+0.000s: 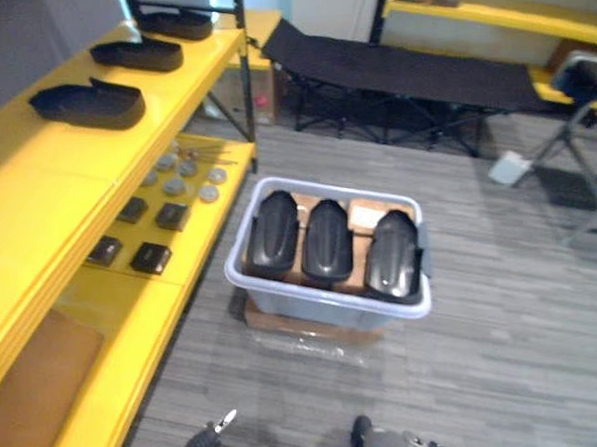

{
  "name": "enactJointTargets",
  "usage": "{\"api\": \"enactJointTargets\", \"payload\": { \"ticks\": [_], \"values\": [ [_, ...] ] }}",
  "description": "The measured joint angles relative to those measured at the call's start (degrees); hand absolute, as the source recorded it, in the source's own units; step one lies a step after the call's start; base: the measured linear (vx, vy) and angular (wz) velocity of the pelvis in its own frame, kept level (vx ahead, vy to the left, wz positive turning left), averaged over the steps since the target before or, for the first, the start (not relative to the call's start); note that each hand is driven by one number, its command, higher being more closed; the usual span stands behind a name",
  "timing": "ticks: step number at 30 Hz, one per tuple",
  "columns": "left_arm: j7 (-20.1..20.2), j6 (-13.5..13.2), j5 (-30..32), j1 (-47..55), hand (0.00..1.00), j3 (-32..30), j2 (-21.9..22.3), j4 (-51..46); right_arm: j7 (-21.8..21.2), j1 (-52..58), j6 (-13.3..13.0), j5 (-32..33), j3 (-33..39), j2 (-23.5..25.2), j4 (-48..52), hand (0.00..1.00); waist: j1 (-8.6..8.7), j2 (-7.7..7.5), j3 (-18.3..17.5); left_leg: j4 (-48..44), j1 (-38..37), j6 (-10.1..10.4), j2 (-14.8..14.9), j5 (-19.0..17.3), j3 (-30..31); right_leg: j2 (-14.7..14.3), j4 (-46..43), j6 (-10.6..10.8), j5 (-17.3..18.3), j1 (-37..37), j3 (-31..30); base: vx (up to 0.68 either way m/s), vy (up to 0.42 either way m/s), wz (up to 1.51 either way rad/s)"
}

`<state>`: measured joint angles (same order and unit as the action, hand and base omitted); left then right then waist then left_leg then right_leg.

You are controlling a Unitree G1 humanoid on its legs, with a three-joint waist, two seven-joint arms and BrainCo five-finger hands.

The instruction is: Walk over and take plastic housings, then place them on the shelf

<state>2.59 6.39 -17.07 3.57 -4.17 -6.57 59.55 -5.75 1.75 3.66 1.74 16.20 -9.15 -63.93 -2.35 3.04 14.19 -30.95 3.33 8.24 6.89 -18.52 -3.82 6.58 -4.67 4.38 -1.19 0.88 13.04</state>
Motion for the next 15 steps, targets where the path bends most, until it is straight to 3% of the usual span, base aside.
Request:
{"api": "enactJointTargets", "payload": {
  "ticks": [2, 4, 5, 6, 7, 8, 9, 11, 13, 15],
  "values": [
    [0.20, -0.15, 0.44, 0.50, 0.00, 0.52, -0.12, -0.05, -1.63, -0.46, -1.87, -0.95, -1.98, -0.73, 1.22, 0.00, 0.20, 0.18, 0.08, 3.52, 1.65, 0.39, 1.58, 0.12, -0.21, 0.51, 0.68, -0.01, 0.07, 0.20, 0.03, 0.08, -0.081, -0.13],
    [0.19, -0.61, 2.20, 0.15, 0.00, 1.15, -0.25, 0.20, -3.80, -0.39, -6.48, -1.50, -5.69, -1.19, 4.07, 0.00, 0.65, 0.57, 0.30, 11.53, 1.98, 0.00, 4.31, 4.27, -1.42, 0.33, 1.39, 0.52, 0.13, -0.68, -0.04, 0.04, 0.031, -0.24],
    [-0.16, -0.63, 2.35, -0.13, 0.00, 1.66, -0.47, 0.64, -5.29, -0.25, -9.54, -2.90, -9.53, -1.70, 6.73, 0.00, 1.40, 0.83, 0.53, 14.30, 2.19, -0.52, 5.23, 8.16, -1.58, 0.33, 1.40, 1.38, 0.59, -1.54, -0.32, 0.01, 0.186, -0.09],
    [-0.17, -0.58, 2.26, -0.88, 0.00, 2.82, -1.70, 1.65, -6.53, 0.10, -11.80, -3.86, -15.29, -1.76, 10.94, 0.00, 1.77, -0.33, 1.29, 14.72, 2.67, 0.47, 3.97, 9.07, -1.68, 1.78, 1.30, 2.38, 1.00, -1.88, -0.41, 0.02, 0.225, 0.01],
    [-0.15, -0.58, 2.29, -1.57, 0.00, 3.29, -2.07, 2.06, -7.34, 0.85, -13.14, -4.66, -18.84, -1.84, 14.04, 0.00, 2.08, -1.12, 1.77, 15.15, 2.71, 0.30, 3.16, 9.02, -1.73, 2.56, 1.54, 2.87, 0.82, -1.88, -0.37, 0.04, 0.190, 0.15],
    [-0.10, -1.20, 3.05, -2.53, 0.00, 3.53, -3.31, 2.14, -9.71, 1.97, -16.61, -5.35, -26.77, -1.88, 20.38, 0.00, 2.20, -2.95, 2.84, 15.58, 3.12, -0.34, 1.73, 9.14, -1.81, 3.88, 1.98, 3.58, 0.25, -1.83, -0.34, 0.05, 0.157, 0.17],
    [-0.22, -1.81, 4.34, -3.30, 0.00, 5.37, -4.70, 2.09, -12.17, 2.49, -18.31, -5.27, -35.02, -1.94, 27.47, 0.00, 1.92, -4.48, 3.33, 15.23, 4.20, -0.70, 0.69, 9.26, -1.65, 4.61, 2.76, 4.46, -0.66, -2.14, -0.08, 0.06, 0.139, 0.18],
    [-0.59, -2.45, 5.02, -3.63, 0.00, 7.48, -5.76, 1.93, -14.41, 0.58, -19.34, -5.07, -45.93, -1.51, 34.68, 0.00, 1.11, -5.74, 3.14, 14.87, 4.86, -1.05, -0.62, 9.24, -1.36, 5.51, 4.12, 5.44, -1.69, -1.67, 0.63, 0.09, 0.082, 0.20],
    [-1.39, -3.39, 6.72, -3.74, 0.00, 8.38, -5.39, 1.59, -14.14, -4.50, -20.90, -2.76, -52.98, 0.33, 39.13, 0.00, -0.27, -5.62, 3.20, 14.68, 4.60, -1.27, -1.70, 9.12, -1.39, 6.43, 4.96, 5.94, -2.05, -0.76, 0.92, 0.11, 0.083, 0.12],
    [-1.86, -5.11, 6.91, -3.69, 0.00, 9.42, -4.84, 1.24, -10.02, -11.84, -21.22, 1.08, -52.78, 3.78, 44.26, 0.00, -1.56, -4.68, 3.73, 14.66, 4.61, -1.53, -1.85, 8.99, -1.48, 6.45, 5.60, 5.87, -3.30, -0.76, 0.89, 0.08, 0.078, -0.02]
  ]
}}
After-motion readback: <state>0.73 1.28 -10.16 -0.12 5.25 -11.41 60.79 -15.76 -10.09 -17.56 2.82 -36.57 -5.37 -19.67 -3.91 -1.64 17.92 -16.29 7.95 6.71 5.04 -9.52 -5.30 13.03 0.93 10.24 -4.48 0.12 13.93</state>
